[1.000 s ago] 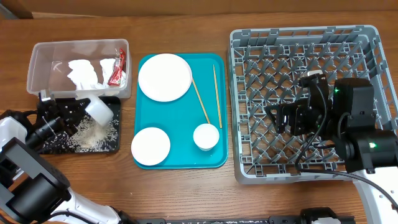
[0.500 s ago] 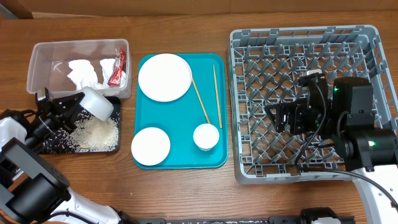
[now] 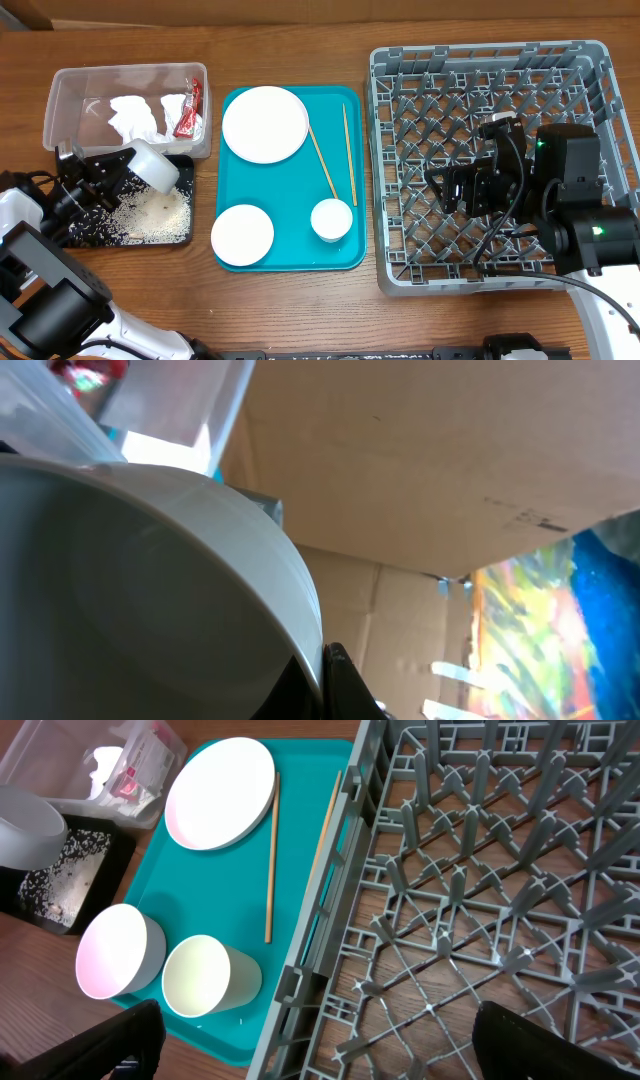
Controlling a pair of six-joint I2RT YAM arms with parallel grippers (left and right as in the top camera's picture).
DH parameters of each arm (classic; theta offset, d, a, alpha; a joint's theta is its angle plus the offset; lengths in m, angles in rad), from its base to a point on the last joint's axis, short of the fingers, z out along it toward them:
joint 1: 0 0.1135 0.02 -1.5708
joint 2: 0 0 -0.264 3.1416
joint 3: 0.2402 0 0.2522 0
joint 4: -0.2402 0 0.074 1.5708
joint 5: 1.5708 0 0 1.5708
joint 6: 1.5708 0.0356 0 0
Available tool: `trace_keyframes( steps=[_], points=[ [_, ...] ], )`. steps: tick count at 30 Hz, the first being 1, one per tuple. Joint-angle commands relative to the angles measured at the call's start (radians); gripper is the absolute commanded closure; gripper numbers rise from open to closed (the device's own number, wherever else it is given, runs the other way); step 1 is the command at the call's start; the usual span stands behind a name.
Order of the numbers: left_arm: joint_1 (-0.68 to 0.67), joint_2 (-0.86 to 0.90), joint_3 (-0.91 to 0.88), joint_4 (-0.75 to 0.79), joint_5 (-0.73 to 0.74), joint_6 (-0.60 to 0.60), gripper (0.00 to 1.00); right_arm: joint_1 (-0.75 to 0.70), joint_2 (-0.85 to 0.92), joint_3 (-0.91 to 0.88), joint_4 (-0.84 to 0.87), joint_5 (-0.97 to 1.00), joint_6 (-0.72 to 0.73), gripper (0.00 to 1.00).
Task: Sort waste into correct bins and load items into the dishwasher
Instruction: 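Tip the rice bowl over the black tray to pour out rice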
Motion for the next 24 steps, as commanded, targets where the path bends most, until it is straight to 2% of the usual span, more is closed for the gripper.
trace_keyframes(
  steps=[1, 4, 8, 11, 17, 24],
  points=[
    [0.007, 0.003, 0.001, 0.03, -0.164, -0.125, 0.96, -0.002, -0.001, 0.018, 0.006, -0.013, 0.0, 0.0],
    [0.002, 0.002, 0.005, 0.019, -0.049, -0.082, 0.96, -0.002, -0.001, 0.018, -0.001, -0.013, 0.0, 0.0],
    [0.0, 0.002, 0.03, 0.042, -0.089, -0.084, 0.96, -0.002, -0.001, 0.018, -0.001, -0.013, 0.0, 0.0],
    [0.0, 0.002, 0.037, 0.074, -0.236, -0.134, 0.96, -0.002, -0.001, 0.018, 0.0, -0.013, 0.0, 0.0],
    [-0.003, 0.0, 0.039, 0.029, -0.146, -0.082, 0.96, -0.002, -0.001, 0.018, -0.003, -0.013, -0.001, 0.0],
    [-0.018, -0.021, 0.1, -0.063, -0.172, -0.039, 0.96, -0.002, -0.001, 0.018, -0.008, -0.013, 0.0, 0.0]
  ],
)
